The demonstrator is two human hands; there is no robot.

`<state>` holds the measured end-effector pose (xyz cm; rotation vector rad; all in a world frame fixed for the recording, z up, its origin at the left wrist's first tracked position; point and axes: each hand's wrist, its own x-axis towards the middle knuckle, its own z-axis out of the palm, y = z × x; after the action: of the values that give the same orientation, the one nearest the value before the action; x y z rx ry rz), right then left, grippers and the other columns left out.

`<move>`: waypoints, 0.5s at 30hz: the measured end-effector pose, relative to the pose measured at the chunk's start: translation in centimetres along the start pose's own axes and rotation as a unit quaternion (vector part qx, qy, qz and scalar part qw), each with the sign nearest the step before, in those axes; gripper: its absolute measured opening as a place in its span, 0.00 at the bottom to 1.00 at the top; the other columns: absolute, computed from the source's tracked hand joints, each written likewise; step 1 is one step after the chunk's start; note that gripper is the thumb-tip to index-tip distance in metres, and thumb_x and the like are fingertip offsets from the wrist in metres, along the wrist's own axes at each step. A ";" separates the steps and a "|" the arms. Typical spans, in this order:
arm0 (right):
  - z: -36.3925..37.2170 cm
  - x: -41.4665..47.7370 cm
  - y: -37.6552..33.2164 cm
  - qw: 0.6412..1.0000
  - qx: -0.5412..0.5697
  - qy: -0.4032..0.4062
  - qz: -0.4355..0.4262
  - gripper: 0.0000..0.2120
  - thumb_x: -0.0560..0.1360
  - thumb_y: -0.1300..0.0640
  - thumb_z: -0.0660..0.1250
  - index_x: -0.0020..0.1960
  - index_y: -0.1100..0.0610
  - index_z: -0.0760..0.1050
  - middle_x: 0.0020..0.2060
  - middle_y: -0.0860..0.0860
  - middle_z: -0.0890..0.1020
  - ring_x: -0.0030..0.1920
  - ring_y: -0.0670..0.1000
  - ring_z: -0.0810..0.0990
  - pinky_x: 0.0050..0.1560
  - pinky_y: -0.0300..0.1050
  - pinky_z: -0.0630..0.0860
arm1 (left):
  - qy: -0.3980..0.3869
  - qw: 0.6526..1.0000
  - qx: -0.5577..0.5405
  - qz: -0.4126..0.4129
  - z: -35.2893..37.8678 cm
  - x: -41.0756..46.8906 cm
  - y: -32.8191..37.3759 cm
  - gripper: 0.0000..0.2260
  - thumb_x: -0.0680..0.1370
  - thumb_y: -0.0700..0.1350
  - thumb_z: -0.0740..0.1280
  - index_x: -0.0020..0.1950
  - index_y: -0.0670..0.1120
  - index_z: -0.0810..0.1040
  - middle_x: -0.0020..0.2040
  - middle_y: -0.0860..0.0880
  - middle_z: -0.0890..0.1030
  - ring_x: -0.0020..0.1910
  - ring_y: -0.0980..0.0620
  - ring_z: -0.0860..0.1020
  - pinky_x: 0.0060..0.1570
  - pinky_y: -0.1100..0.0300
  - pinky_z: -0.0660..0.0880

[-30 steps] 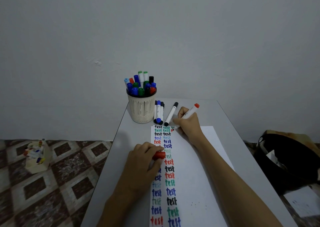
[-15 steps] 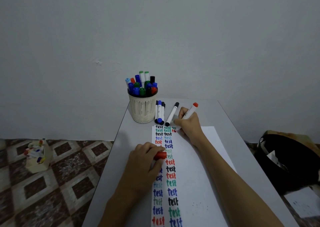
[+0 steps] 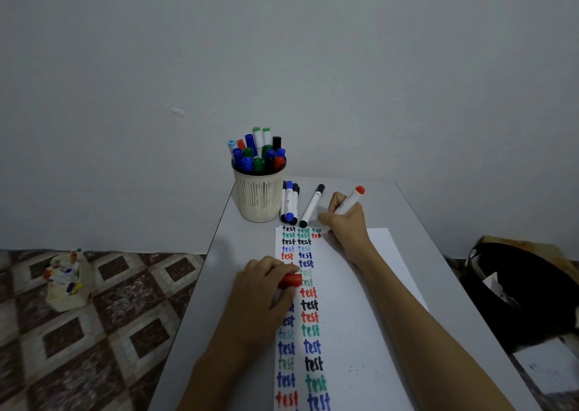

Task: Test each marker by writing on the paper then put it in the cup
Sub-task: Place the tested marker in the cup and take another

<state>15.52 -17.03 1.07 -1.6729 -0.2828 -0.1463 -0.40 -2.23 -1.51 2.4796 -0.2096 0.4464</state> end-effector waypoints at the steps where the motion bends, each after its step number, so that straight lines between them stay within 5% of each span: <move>1: -0.1 0.1 0.2 1.000 0.004 0.015 0.003 0.16 0.68 0.75 0.65 0.34 0.59 0.63 0.27 0.54 0.66 0.26 0.46 0.67 0.28 0.36 0.70 | 0.000 1.000 0.000 0.000 0.0 0.0 0.0 0.26 0.72 0.62 0.50 0.60 0.50 0.74 0.55 0.54 0.75 0.53 0.57 0.70 0.56 0.60 0.67; 9: 0.1 0.5 0.8 0.999 -0.018 0.028 -0.004 0.14 0.68 0.73 0.65 0.34 0.59 0.63 0.28 0.53 0.66 0.30 0.49 0.67 0.35 0.43 0.69 | 0.000 1.000 -0.004 0.000 0.1 0.0 -0.1 0.26 0.72 0.62 0.50 0.60 0.51 0.74 0.56 0.54 0.75 0.54 0.57 0.70 0.57 0.60 0.67; 15: 0.3 0.2 0.1 1.000 -0.023 0.002 -0.005 0.16 0.68 0.75 0.65 0.33 0.58 0.62 0.28 0.52 0.66 0.27 0.45 0.67 0.28 0.33 0.70 | 0.006 1.000 -0.002 0.001 0.3 0.1 -0.3 0.25 0.72 0.62 0.50 0.60 0.51 0.74 0.55 0.54 0.75 0.54 0.57 0.70 0.56 0.61 0.67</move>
<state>15.76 -16.75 0.99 -1.7157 -0.2872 -0.1656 -0.19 -2.21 -1.90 2.4714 -0.2091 0.4619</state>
